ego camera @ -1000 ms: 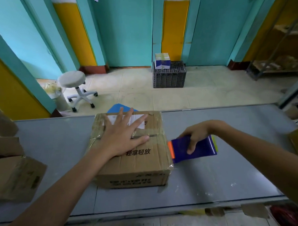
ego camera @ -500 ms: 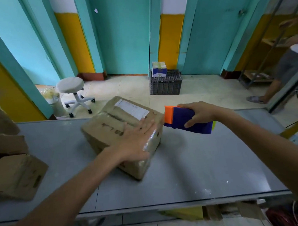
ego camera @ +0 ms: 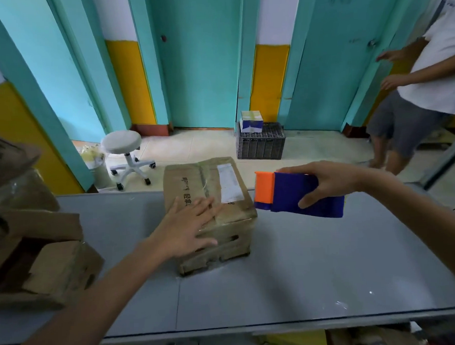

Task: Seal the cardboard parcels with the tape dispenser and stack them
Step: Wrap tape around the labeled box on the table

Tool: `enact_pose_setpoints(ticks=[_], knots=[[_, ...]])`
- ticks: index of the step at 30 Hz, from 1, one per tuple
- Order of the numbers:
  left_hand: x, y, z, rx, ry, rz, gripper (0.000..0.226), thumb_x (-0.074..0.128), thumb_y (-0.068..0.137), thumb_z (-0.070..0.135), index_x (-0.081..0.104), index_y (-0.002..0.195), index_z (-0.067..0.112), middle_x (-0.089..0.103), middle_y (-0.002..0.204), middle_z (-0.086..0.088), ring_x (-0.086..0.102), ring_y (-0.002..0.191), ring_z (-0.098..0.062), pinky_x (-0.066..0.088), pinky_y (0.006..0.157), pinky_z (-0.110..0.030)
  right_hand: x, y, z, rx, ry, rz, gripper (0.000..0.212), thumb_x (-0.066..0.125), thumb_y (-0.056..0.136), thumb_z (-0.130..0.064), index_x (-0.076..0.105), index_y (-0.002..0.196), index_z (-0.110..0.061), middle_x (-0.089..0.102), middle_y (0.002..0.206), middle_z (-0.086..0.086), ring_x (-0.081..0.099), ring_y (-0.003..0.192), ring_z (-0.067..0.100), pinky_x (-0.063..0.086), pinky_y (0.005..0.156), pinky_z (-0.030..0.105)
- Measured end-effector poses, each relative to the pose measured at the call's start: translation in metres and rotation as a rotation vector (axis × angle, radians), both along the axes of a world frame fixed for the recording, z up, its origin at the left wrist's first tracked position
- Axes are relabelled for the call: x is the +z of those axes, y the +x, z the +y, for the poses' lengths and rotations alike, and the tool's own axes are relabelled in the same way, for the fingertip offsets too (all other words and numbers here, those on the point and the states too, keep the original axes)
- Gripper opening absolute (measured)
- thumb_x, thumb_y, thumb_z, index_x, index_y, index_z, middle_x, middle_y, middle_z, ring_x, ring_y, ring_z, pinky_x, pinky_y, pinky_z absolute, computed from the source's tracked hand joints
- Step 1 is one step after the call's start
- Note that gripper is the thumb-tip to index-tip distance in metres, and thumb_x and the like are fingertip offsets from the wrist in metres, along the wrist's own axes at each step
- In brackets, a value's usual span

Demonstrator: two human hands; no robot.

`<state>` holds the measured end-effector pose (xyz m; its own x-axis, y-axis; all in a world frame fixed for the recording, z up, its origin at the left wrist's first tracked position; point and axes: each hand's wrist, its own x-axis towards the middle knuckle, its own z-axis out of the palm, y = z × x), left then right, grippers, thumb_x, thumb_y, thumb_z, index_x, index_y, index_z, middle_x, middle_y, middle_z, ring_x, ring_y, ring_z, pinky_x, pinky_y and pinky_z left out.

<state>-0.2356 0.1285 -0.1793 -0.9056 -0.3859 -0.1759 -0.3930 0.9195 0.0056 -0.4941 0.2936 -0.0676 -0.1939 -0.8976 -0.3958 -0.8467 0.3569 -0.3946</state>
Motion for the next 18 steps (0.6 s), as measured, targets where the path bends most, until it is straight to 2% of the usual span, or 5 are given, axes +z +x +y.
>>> enact_pose_setpoints(ticks=[2,4,8,13,18], knots=[[0.014,0.009,-0.002,0.072,0.265,0.184,0.103,0.032,0.068,0.083,0.008,0.149,0.024,0.012,0.154,0.009,0.013,0.137,-0.003,0.009,0.113,-0.030,0.014,0.017,-0.003,0.064,0.000,-0.142,0.069,0.075,0.072,-0.038,0.034,0.125,-0.052,0.058,0.119,-0.012,0.059,0.099,0.008,0.050,0.079,0.022],[0.030,0.010,0.003,0.253,0.713,0.579,0.070,0.048,0.085,0.061,0.039,0.140,0.019,0.036,0.144,0.007,0.030,0.124,0.002,0.020,0.103,-0.016,0.023,0.037,-0.010,0.116,0.010,-0.235,0.063,0.071,0.067,-0.040,0.039,0.119,-0.053,0.060,0.111,-0.018,0.061,0.099,0.006,0.053,0.074,0.020],[0.054,0.017,0.007,0.398,1.405,0.806,0.047,0.046,0.081,0.050,0.059,0.114,0.018,0.066,0.111,0.001,0.060,0.103,-0.010,0.044,0.095,-0.030,0.026,0.064,-0.023,0.180,-0.001,-0.332,0.064,0.071,0.069,-0.033,0.043,0.125,-0.044,0.063,0.107,-0.016,0.062,0.101,0.009,0.054,0.072,0.021],[0.062,0.037,0.010,0.373,1.472,0.815,0.023,0.054,0.084,0.019,0.065,0.102,0.010,0.072,0.084,-0.001,0.067,0.077,-0.010,0.055,0.072,-0.023,0.028,0.081,-0.034,0.181,0.004,-0.341,0.065,0.074,0.073,-0.027,0.044,0.130,-0.034,0.064,0.105,-0.013,0.063,0.096,0.007,0.054,0.071,0.019],[0.057,0.055,0.001,0.484,1.659,0.850,0.023,0.058,0.074,0.026,0.065,0.088,0.010,0.070,0.073,-0.002,0.064,0.063,-0.011,0.054,0.064,-0.027,0.031,0.101,-0.041,0.173,0.005,-0.375,0.059,0.069,0.069,-0.030,0.048,0.123,-0.031,0.066,0.099,-0.014,0.065,0.091,0.007,0.052,0.066,0.017]])
